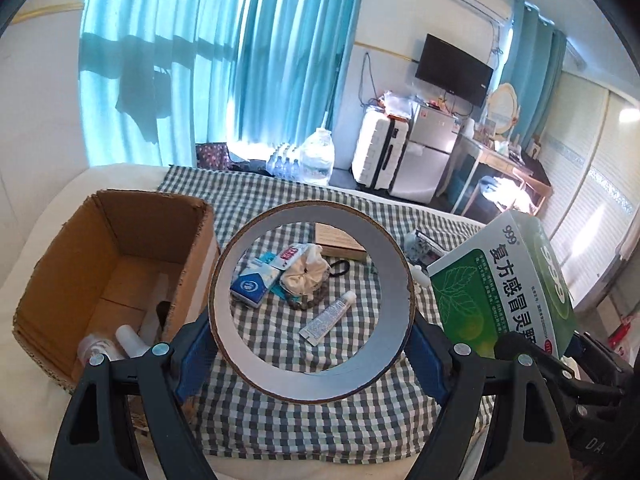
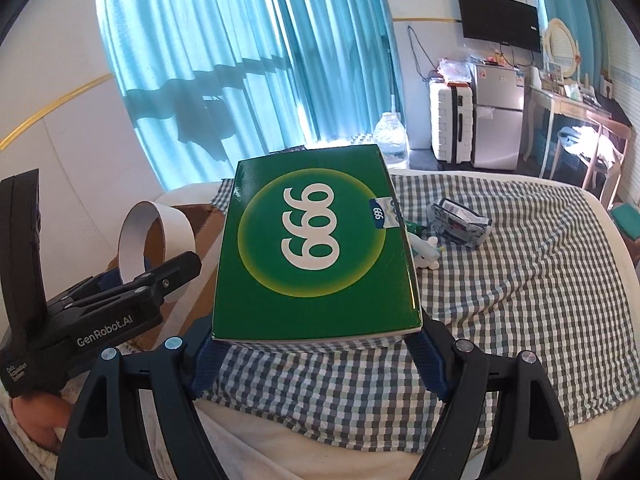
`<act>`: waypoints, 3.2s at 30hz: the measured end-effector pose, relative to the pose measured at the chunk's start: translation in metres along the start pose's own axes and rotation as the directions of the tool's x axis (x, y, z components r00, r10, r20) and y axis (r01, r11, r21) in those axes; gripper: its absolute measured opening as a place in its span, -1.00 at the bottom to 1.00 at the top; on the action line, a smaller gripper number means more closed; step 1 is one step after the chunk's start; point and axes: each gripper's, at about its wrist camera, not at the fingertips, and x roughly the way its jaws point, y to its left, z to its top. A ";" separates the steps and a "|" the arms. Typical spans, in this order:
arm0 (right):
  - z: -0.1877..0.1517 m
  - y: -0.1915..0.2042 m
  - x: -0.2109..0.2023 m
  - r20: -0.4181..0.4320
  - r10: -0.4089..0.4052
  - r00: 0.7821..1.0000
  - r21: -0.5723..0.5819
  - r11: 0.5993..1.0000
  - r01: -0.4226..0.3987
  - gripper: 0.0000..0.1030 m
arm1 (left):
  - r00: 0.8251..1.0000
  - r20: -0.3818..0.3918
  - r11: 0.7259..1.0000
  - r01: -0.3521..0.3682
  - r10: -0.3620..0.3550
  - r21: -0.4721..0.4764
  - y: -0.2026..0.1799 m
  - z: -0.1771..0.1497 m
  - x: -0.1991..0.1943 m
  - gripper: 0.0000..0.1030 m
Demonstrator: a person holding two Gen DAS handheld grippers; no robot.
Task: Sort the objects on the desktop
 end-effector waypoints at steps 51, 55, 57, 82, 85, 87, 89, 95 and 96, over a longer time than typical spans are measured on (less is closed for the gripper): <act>0.040 0.199 0.159 -0.217 0.377 0.901 -0.041 0.918 -0.394 0.57 | 0.932 -0.209 0.916 -0.340 0.297 -0.214 0.236 -0.020 0.045 0.85; 0.060 0.212 0.155 -0.125 0.400 0.908 -0.006 0.915 -0.404 0.82 | 0.928 -0.218 0.916 -0.346 0.301 -0.204 0.237 -0.023 0.044 0.85; 0.067 0.215 0.151 -0.111 0.415 0.903 -0.001 0.909 -0.418 0.82 | 0.928 -0.221 0.917 -0.344 0.299 -0.204 0.238 -0.025 0.043 0.85; 0.016 0.002 0.081 -0.048 0.034 0.998 0.168 0.985 -0.025 0.82 | 0.979 -0.116 0.983 -0.175 0.168 -0.052 0.098 -0.010 0.026 0.88; 0.009 -0.023 0.068 -0.033 -0.005 0.999 0.185 0.983 0.011 0.82 | 0.982 -0.115 0.989 -0.149 0.146 -0.014 0.070 -0.014 0.029 0.88; 0.003 -0.041 0.062 -0.032 -0.023 0.999 0.198 0.980 0.029 0.82 | 0.985 -0.119 0.992 -0.124 0.126 0.020 0.047 -0.018 0.036 0.88; -0.003 -0.055 0.058 -0.033 -0.021 0.999 0.219 0.975 0.028 0.82 | 0.985 -0.130 0.993 -0.104 0.110 0.051 0.029 -0.023 0.044 0.88; -0.016 -0.093 0.065 -0.047 -0.032 0.998 0.274 0.961 0.044 0.82 | 0.979 -0.181 0.989 -0.069 0.093 0.131 -0.013 -0.038 0.088 0.88; -0.019 -0.099 0.070 -0.053 -0.027 0.998 0.294 0.955 0.042 0.82 | 0.977 -0.188 0.987 -0.070 0.096 0.144 -0.019 -0.040 0.097 0.88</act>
